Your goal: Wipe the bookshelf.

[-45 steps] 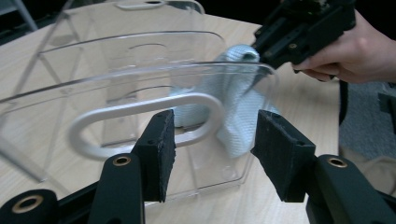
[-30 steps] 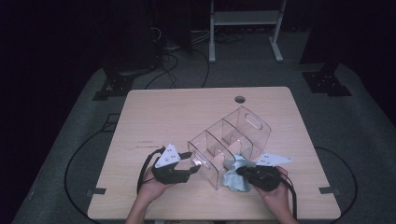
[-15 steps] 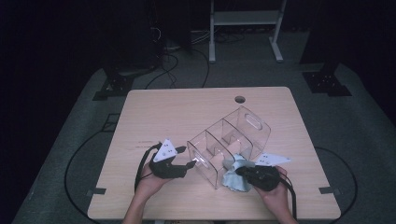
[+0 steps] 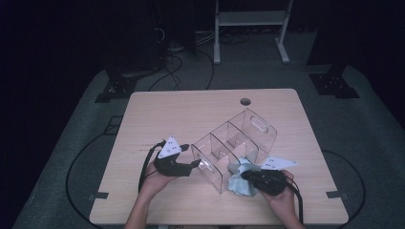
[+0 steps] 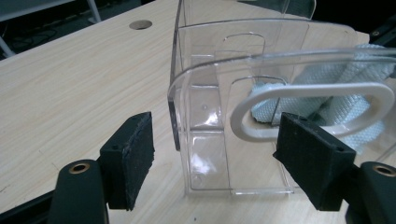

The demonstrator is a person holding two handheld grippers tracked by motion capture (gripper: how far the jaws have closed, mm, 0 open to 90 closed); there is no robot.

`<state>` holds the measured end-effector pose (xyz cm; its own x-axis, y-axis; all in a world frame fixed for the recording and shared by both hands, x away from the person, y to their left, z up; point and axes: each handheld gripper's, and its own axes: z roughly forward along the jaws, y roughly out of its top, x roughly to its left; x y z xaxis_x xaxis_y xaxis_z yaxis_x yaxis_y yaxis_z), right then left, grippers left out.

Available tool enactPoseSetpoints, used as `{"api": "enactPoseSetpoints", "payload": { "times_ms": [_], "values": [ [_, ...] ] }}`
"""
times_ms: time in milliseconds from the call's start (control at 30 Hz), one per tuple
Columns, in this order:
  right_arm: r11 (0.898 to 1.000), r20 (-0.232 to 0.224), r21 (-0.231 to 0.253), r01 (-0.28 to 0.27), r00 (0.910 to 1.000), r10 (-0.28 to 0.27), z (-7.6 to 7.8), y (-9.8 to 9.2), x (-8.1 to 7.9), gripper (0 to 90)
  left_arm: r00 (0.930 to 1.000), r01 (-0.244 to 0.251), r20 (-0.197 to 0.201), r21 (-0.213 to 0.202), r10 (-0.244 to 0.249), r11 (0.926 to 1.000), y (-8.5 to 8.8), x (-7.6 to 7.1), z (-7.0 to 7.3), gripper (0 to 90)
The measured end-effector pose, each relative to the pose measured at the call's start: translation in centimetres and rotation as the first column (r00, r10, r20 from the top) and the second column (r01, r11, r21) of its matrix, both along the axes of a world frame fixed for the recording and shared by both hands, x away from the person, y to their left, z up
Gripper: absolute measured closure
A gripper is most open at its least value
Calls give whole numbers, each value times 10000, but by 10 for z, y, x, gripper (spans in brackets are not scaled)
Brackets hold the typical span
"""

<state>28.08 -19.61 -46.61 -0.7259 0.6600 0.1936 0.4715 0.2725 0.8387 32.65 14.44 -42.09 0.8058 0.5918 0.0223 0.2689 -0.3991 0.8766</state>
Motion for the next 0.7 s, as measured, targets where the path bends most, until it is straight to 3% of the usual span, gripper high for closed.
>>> {"api": "enactPoseSetpoints", "payload": {
  "times_ms": [333, 600, 700],
  "values": [
    [10000, 25, -30, -10, 10000, 10, 1, -1, 0, 858, 9999, 8, -118, -33, -8, 10000, -7, 9, -3, 269],
    [9999, 152, -147, -61, 9999, 63, 5, -1, -4, 859, 9998, -9, -176, -304, 4, 9995, -7, 11, -3, 332],
    [9997, 332, -190, -124, 9994, 131, 10, -2, -7, 859, 10000, 77, -39, -304, -78, 9995, -9, 11, -3, 407]
  ]
}}
